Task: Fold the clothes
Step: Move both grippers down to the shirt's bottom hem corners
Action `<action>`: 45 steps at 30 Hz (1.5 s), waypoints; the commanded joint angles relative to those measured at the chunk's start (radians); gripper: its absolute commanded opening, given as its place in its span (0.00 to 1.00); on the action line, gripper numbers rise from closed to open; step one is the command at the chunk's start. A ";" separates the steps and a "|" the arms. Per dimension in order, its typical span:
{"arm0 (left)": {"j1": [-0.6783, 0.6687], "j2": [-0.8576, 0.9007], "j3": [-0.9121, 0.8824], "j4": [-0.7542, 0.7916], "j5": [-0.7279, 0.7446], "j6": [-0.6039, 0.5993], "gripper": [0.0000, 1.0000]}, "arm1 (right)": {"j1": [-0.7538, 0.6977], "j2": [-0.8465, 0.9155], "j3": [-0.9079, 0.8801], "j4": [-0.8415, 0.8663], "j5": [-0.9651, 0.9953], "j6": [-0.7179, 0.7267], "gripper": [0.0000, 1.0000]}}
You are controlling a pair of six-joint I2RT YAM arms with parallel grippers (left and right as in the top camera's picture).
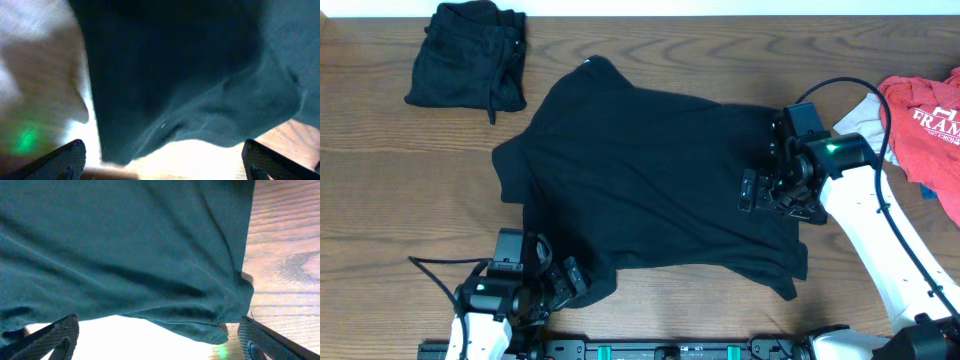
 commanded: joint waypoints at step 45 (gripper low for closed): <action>0.002 0.223 -0.025 0.187 0.055 -0.001 0.43 | 0.069 -0.210 -0.396 -0.045 -0.074 0.358 0.99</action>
